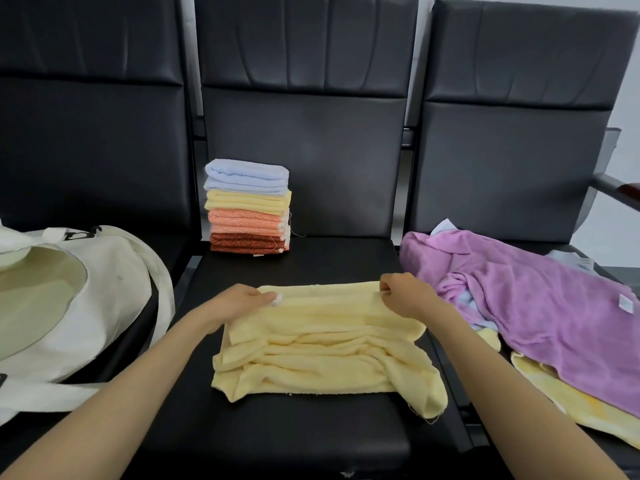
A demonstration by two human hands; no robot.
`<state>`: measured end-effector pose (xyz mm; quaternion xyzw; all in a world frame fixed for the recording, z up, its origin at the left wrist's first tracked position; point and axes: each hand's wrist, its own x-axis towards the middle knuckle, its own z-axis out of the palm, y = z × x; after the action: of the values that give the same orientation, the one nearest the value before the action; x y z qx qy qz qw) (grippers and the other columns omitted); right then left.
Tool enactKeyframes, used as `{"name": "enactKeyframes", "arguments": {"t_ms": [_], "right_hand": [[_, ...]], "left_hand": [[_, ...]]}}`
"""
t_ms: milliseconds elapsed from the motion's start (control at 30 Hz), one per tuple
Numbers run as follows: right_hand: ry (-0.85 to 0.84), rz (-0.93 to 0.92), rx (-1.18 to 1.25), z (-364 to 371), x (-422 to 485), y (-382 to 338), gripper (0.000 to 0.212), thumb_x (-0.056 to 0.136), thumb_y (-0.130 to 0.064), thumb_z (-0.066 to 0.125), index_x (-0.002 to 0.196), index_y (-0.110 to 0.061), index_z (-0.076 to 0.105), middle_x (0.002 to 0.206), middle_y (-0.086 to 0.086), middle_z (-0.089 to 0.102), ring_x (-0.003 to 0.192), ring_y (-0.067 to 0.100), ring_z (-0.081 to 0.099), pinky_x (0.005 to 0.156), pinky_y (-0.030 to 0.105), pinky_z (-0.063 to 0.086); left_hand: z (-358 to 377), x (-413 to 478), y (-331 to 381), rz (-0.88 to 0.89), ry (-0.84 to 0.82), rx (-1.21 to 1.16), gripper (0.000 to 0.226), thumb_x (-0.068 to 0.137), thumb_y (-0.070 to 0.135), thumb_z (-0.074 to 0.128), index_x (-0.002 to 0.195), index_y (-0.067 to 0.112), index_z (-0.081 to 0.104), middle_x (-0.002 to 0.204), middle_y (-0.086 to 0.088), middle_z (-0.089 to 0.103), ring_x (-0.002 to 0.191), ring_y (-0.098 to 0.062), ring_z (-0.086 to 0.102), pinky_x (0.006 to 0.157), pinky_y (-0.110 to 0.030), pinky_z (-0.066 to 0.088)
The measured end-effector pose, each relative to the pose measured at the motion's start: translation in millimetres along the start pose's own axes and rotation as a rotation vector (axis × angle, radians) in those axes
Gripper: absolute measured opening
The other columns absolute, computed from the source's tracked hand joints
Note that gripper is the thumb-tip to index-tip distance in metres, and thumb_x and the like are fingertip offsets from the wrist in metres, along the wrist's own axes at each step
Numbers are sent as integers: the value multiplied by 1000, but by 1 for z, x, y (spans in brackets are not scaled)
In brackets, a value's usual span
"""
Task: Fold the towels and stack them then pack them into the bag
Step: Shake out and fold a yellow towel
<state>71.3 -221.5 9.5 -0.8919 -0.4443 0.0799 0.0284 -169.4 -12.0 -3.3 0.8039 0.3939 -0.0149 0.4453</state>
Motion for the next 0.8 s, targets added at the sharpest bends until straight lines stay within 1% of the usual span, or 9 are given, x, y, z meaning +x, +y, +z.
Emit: {"name": "enactKeyframes", "arguments": {"t_ms": [67,167,367,467,567,633,700,767,800], "right_hand": [[49,18,56,6,9,5,20,94,-11,35,101,-19,52,106,2,56,93,23,53,67,29,36],[131,42,260,15,23,9,16,94,-10,42,94,-19,55,95,3,64,82,22,57,65,32,44],[220,122,418,31,39,15,18,90,-7,48,85,-23,55,87,0,66,81,20,59,71,35,48],[208,133,417,42,46,17,18,89,-7,50,87,-22,59,98,2,63,88,19,58,74,32,45],[149,165,376,54,51,18,15,90,-12,56,102,-12,63,114,8,52,106,25,51,87,32,41],[136,166,367,56,53,20,21,90,-14,59,110,-10,58,118,8,51,111,26,48,92,35,41],[107,149,389,54,54,23,31,91,-16,61,120,-12,52,125,7,49,114,25,49,97,34,40],[52,130,383,53,55,25,38,92,-17,59,129,-13,50,132,6,44,118,25,50,100,33,38],[29,122,367,53,56,26,37,93,-17,59,129,-13,51,132,7,43,116,25,51,100,32,38]], "left_hand": [[-6,6,-1,77,60,8,25,89,40,63,100,19,71,102,3,66,101,-17,62,75,-26,46],[-12,17,0,103,175,-21,17,89,32,66,98,18,71,97,3,66,95,-15,61,70,-24,43],[-4,41,-3,106,307,60,21,89,32,66,98,13,66,96,0,63,87,-13,56,60,-20,39],[3,52,-10,76,293,164,25,87,36,67,89,12,63,93,-3,61,84,-15,55,59,-24,38],[9,58,-19,96,272,245,24,83,37,72,85,16,60,95,1,56,91,-16,54,65,-25,38],[8,57,-21,112,230,220,26,81,32,74,94,20,56,99,4,53,95,-13,53,72,-24,40],[5,56,-22,113,179,202,32,82,31,74,105,24,54,105,5,56,102,-14,54,84,-29,46],[3,57,-21,119,150,311,33,83,36,71,112,28,59,111,6,59,111,-14,53,98,-36,42],[2,56,-17,129,145,407,30,84,41,68,111,30,61,111,8,60,112,-14,52,100,-36,38]]}}
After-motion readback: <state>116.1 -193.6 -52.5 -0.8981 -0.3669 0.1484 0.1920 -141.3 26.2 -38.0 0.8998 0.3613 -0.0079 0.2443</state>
